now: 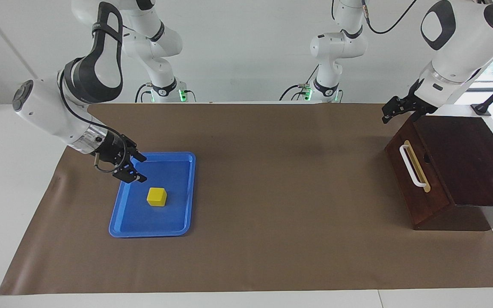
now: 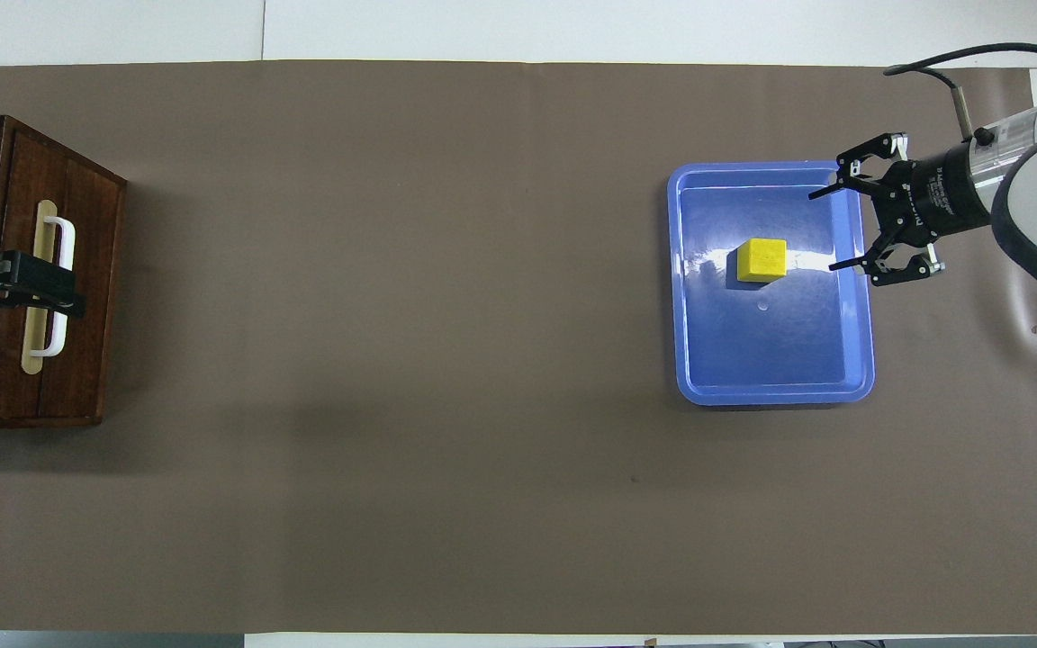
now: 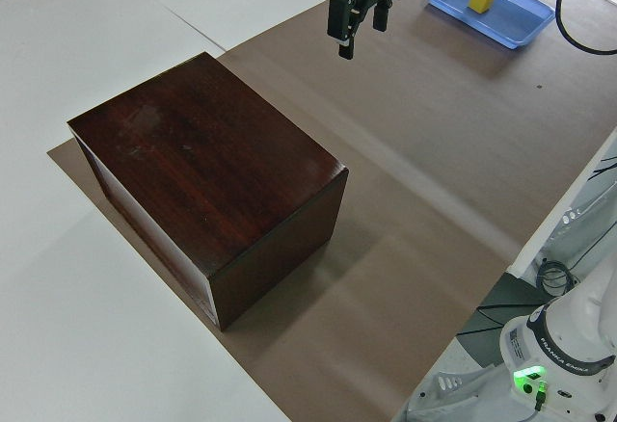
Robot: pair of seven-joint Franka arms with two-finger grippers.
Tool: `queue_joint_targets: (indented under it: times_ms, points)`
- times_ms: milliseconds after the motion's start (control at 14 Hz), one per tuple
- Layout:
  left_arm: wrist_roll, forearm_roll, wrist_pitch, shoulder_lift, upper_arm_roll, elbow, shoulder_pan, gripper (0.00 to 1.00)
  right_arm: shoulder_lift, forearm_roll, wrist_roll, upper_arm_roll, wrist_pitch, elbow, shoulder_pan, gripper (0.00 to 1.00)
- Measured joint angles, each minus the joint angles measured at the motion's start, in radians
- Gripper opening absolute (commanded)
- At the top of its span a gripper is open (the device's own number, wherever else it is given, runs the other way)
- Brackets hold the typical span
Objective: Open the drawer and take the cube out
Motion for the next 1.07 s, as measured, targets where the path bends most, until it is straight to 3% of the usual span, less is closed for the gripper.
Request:
queue_joint_targets:
  times_ms: [214, 429, 643, 1071]
  points:
    - [0.017, 0.000, 0.000, 0.000, -0.005, 0.000, 0.000, 1.00, -0.023, -0.174, -0.066, 0.004, -0.075, 0.083, 0.002, 0.88]
    - [0.018, 0.000, 0.000, 0.000, -0.031, 0.000, -0.001, 1.00, -0.092, -0.308, -0.241, 0.008, -0.132, 0.102, 0.027, 0.94]
    - [0.018, 0.000, 0.002, 0.000, -0.033, 0.003, -0.001, 1.00, -0.168, -0.361, -0.411, 0.009, -0.201, 0.103, 0.036, 1.00]
    - [0.018, 0.000, 0.003, 0.000, -0.032, 0.007, -0.001, 1.00, -0.246, -0.411, -0.759, 0.006, -0.284, 0.102, 0.028, 1.00]
